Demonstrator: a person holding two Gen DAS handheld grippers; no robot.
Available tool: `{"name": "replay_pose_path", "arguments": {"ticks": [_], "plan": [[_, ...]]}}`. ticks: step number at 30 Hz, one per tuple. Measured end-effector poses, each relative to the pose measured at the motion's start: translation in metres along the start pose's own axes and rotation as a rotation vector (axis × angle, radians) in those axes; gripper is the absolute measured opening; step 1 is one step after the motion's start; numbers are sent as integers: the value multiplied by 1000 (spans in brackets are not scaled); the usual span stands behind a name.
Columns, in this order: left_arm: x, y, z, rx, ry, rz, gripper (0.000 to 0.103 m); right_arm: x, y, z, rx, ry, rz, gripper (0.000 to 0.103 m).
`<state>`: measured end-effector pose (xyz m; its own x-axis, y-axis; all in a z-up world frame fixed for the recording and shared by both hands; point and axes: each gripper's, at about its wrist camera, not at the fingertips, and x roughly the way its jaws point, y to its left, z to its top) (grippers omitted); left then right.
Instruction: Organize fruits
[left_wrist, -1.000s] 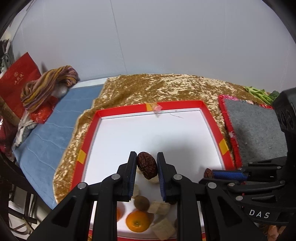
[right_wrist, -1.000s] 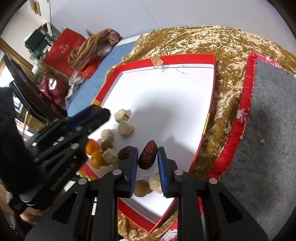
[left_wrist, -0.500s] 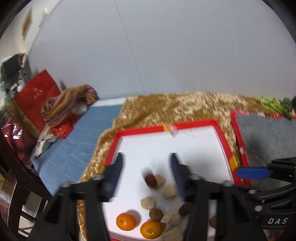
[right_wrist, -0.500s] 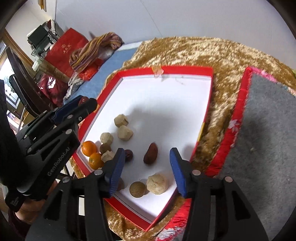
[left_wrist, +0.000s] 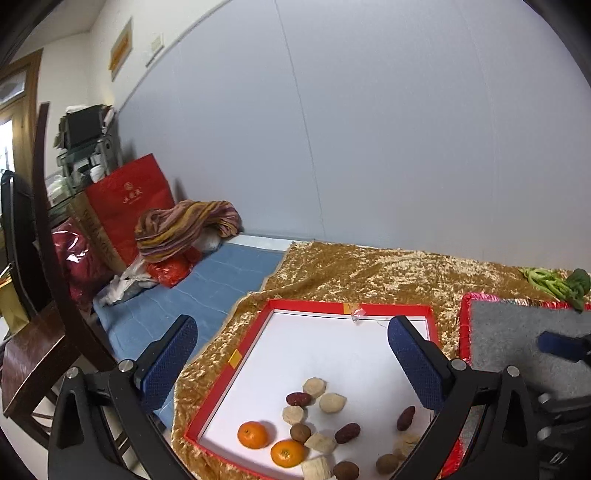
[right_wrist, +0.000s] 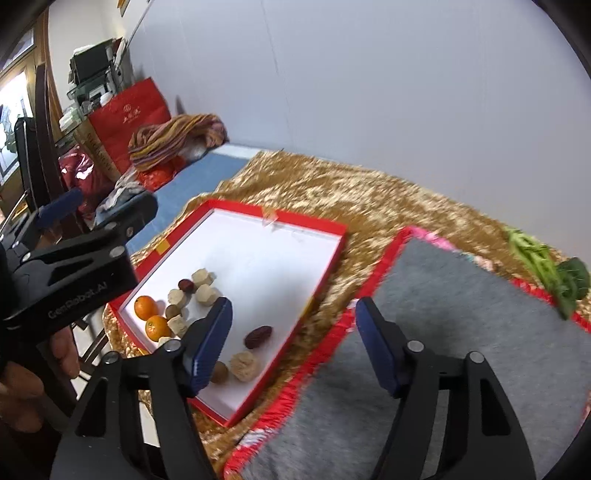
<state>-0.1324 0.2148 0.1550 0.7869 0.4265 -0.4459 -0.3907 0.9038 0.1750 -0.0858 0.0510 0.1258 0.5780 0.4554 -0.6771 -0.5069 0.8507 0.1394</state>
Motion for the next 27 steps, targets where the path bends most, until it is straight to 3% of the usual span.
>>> {"name": "replay_pose_path", "arguments": {"ticks": [7, 12, 20, 27], "plan": [[-15, 5, -10, -33, 29, -19, 103, -39, 1, -11, -39, -62, -93, 80], [-18, 9, -15, -35, 45, -34, 103, -49, 15, -25, -57, -51, -74, 84], [-13, 22, -13, -127, 85, 0, 103, -55, 21, -37, -39, -54, -88, 86], [-14, 19, -14, -88, 76, -1, 103, -55, 8, -28, 30, -78, -101, 86]]}}
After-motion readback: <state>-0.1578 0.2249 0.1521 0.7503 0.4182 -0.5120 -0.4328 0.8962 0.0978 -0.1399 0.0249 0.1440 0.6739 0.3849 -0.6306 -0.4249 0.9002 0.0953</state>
